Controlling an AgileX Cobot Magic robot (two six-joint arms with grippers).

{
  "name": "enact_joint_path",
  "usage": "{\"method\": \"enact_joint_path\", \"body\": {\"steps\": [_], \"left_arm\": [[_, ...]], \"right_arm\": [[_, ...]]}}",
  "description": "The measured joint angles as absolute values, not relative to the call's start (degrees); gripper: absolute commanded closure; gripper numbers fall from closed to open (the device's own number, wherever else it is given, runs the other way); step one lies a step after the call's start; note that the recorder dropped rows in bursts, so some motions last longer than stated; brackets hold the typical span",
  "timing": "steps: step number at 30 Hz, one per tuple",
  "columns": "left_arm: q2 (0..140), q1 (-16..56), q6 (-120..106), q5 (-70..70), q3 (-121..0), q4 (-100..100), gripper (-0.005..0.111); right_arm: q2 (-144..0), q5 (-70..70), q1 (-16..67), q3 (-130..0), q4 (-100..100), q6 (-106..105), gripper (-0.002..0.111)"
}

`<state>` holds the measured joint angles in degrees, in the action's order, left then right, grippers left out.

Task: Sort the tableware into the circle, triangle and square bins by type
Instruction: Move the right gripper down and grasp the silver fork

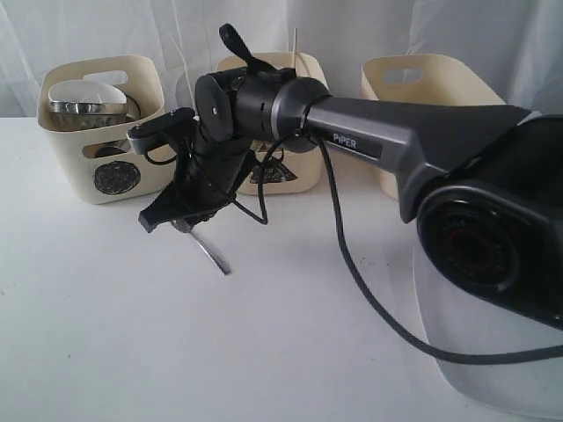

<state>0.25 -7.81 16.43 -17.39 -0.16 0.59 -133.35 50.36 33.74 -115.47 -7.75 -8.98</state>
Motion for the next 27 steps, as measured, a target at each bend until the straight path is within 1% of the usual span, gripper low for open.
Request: {"method": "enact_joint_path", "body": {"steps": [19,21,27], "left_arm": [[0.25,-7.81,16.43,-17.39,-0.16,0.59,0.107],[0.25,-7.81,16.43,-17.39,-0.16,0.59,0.107],[0.25,-7.81,16.43,-17.39,-0.16,0.59,0.107]], "right_arm": [[-139.35,47.19,33.74,-115.79,-5.03,-8.77,0.071],[-139.51,47.07,33.74,-115.90,-4.88,-8.72,0.076],[-139.74,46.69,33.74,-115.95,-4.46,-9.13,0.098]]}}
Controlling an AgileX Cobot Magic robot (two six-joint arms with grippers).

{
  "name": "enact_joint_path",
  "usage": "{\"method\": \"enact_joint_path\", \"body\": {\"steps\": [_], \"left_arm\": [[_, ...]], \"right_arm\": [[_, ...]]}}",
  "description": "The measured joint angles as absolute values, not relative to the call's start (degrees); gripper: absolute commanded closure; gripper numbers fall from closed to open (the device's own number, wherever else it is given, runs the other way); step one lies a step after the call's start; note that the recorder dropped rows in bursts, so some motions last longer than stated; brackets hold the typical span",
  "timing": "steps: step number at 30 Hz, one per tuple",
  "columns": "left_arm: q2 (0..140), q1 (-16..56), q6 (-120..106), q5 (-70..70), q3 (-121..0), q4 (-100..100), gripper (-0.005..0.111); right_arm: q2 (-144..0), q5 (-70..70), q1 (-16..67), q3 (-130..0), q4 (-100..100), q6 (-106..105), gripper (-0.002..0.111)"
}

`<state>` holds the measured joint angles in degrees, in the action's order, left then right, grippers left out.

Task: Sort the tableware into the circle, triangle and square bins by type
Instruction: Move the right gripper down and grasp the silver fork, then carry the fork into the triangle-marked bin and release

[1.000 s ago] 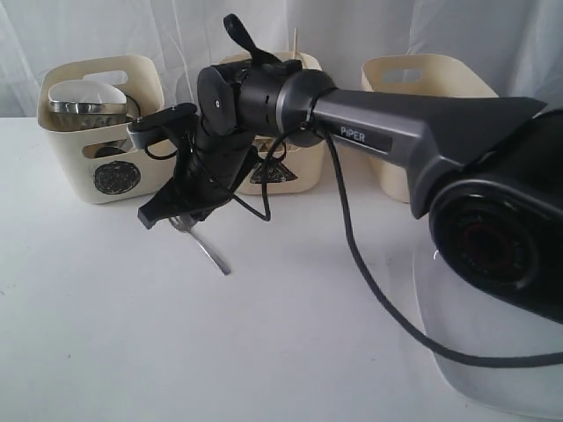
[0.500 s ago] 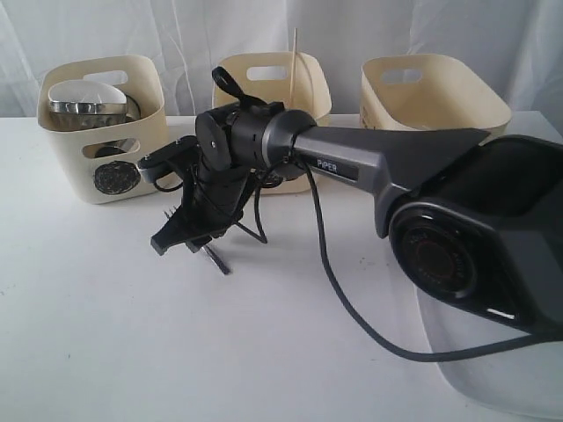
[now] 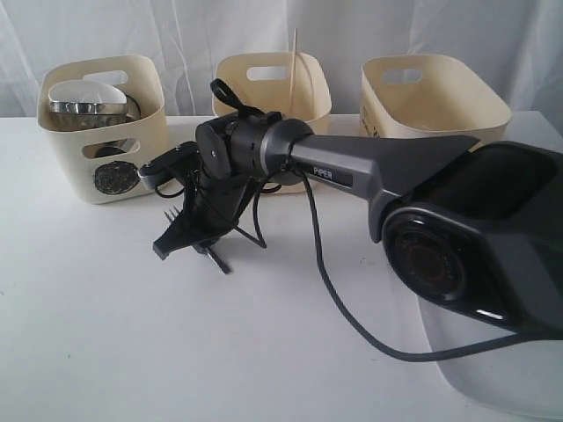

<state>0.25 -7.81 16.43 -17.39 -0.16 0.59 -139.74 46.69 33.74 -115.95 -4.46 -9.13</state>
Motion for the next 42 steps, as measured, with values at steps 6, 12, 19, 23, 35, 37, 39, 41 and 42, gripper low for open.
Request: {"method": "enact_joint_path", "body": {"steps": [6,12,19,23,35,37,39,41,42], "left_arm": [[0.25,-7.81,16.43,-17.39,-0.16,0.59,0.107],[0.25,-7.81,16.43,-17.39,-0.16,0.59,0.107],[0.25,-7.81,16.43,-17.39,-0.16,0.59,0.107],[0.25,-7.81,16.43,-17.39,-0.16,0.59,0.107],[0.25,-7.81,16.43,-17.39,-0.16,0.59,0.107],[0.25,-7.81,16.43,-17.39,-0.16,0.59,0.107],[0.25,-7.81,16.43,-17.39,-0.16,0.59,0.107],[0.25,-7.81,16.43,-17.39,-0.16,0.59,0.107],[0.25,-7.81,16.43,-17.39,-0.16,0.59,0.107]], "right_arm": [[-139.74,46.58,33.74,-115.95,-4.37,-9.62,0.108],[-139.64,46.58,33.74,-115.95,-4.48,-9.37,0.108],[-134.06,49.20,33.74,-115.95,-4.95,-5.61,0.108],[-128.11,49.55,33.74,-115.95,-2.84,-5.48,0.108],[-120.18,46.39,29.00,-115.95,10.76,-2.35,0.108],[-120.18,42.69,26.74,-115.95,11.28,-0.52,0.108],[-120.18,39.37,24.83,-115.95,11.41,1.17,0.108],[-120.29,34.82,22.87,-115.95,11.55,3.16,0.108],[-120.52,32.65,22.00,-115.95,11.67,4.44,0.108]]}}
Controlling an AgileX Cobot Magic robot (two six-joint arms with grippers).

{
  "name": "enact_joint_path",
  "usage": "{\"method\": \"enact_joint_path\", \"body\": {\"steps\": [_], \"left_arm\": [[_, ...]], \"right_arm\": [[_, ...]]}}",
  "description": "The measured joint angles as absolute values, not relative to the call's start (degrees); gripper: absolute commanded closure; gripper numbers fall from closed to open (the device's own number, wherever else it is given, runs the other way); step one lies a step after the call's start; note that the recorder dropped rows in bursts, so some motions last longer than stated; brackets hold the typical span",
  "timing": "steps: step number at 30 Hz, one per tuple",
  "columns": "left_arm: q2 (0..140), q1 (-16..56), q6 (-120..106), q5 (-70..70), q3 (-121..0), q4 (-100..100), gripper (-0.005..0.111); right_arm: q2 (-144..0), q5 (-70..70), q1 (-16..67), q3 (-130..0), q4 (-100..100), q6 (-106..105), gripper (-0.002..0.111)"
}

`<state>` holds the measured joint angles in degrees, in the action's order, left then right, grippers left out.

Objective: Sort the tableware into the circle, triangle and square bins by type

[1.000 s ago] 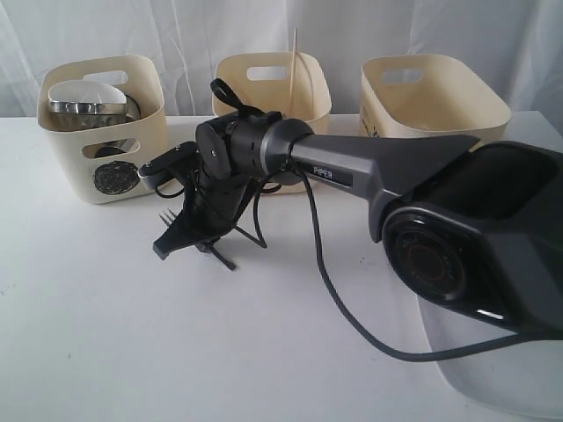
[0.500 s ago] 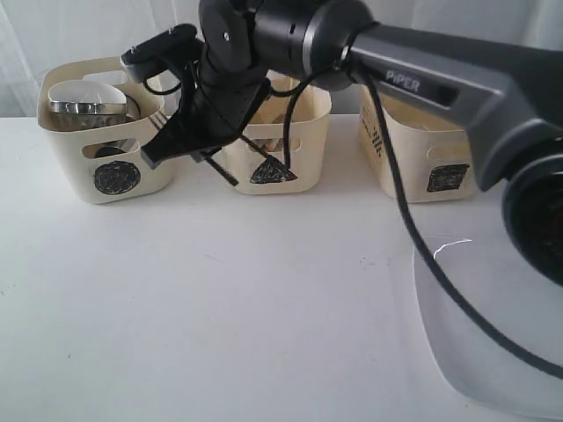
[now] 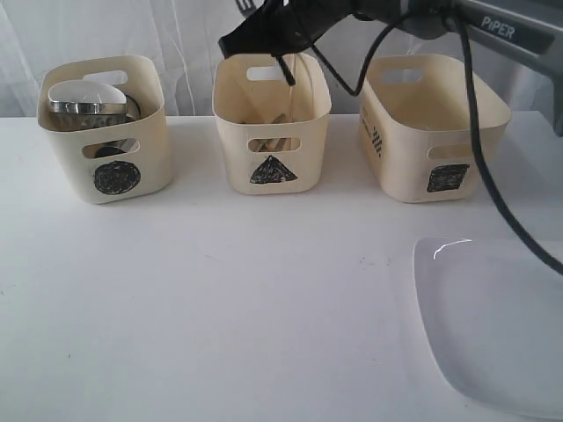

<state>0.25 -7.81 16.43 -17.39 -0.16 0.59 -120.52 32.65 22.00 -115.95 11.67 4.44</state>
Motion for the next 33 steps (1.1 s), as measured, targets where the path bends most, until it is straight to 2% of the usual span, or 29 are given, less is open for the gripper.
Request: {"method": "enact_joint_path", "body": {"steps": [11,14,16,17,19,22,26,30,33], "left_arm": [[0.25,-7.81,16.43,-17.39,-0.16,0.59,0.107],[0.25,-7.81,16.43,-17.39,-0.16,0.59,0.107],[0.25,-7.81,16.43,-17.39,-0.16,0.59,0.107],[0.25,-7.81,16.43,-17.39,-0.16,0.59,0.107],[0.25,-7.81,16.43,-17.39,-0.16,0.59,0.107],[0.25,-7.81,16.43,-17.39,-0.16,0.59,0.107],[0.25,-7.81,16.43,-17.39,-0.16,0.59,0.107],[0.25,-7.81,16.43,-17.39,-0.16,0.59,0.107],[0.25,-7.81,16.43,-17.39,-0.16,0.59,0.107]], "right_arm": [[-127.29,15.60,18.33,-115.95,11.68,7.40,0.108],[-130.18,11.91,18.33,-115.95,11.68,7.40,0.098],[-131.79,10.90,18.33,-115.95,11.68,7.40,0.087],[-132.35,10.77,18.33,-115.82,11.68,7.44,0.077],[-132.91,10.64,18.01,-115.82,11.68,7.44,0.073],[-132.91,13.23,17.62,-115.82,11.68,7.44,0.074],[-129.91,33.01,17.62,-115.82,11.32,6.25,0.086],[-122.88,47.74,16.69,-115.10,10.38,2.46,0.106],[-116.10,50.71,13.89,-108.33,5.38,2.13,0.108]]}}
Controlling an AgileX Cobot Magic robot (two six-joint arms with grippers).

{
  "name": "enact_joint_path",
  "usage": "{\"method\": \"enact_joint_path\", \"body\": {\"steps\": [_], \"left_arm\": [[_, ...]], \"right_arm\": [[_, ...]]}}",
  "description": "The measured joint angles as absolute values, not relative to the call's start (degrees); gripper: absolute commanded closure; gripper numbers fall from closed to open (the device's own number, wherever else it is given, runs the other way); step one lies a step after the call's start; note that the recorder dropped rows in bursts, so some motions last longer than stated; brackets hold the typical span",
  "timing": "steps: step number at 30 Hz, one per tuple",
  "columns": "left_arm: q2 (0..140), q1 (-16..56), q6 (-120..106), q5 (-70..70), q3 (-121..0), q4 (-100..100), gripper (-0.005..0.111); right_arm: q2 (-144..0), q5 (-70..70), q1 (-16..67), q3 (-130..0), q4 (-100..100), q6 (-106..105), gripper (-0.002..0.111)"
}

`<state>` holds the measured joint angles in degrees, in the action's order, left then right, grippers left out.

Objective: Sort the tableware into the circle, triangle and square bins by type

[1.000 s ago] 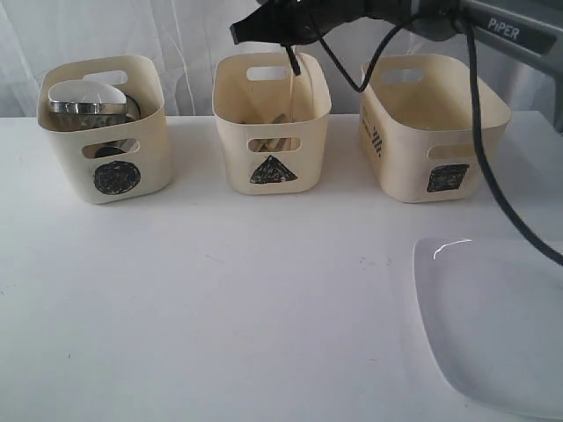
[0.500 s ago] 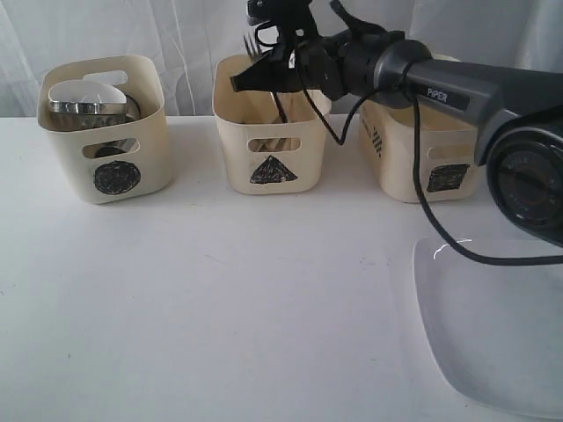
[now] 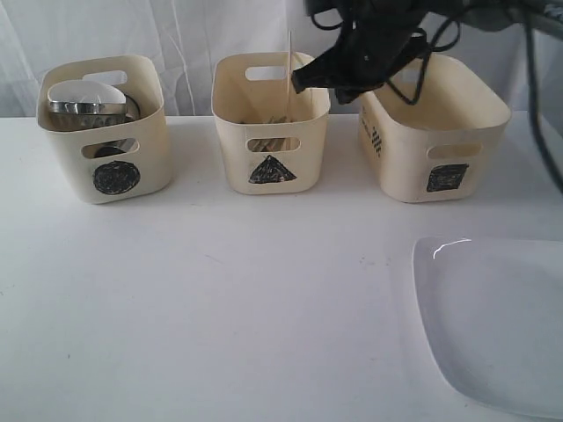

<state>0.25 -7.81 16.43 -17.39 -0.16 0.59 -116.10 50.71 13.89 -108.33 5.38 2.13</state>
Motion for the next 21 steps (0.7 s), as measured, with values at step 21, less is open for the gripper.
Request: {"method": "enact_joint_path", "body": {"steps": [21], "left_arm": [[0.25,-7.81,16.43,-17.39,-0.16,0.59,0.107]], "right_arm": [[-75.59,10.95,-37.34,-40.52,-2.43,27.26,0.108]]}}
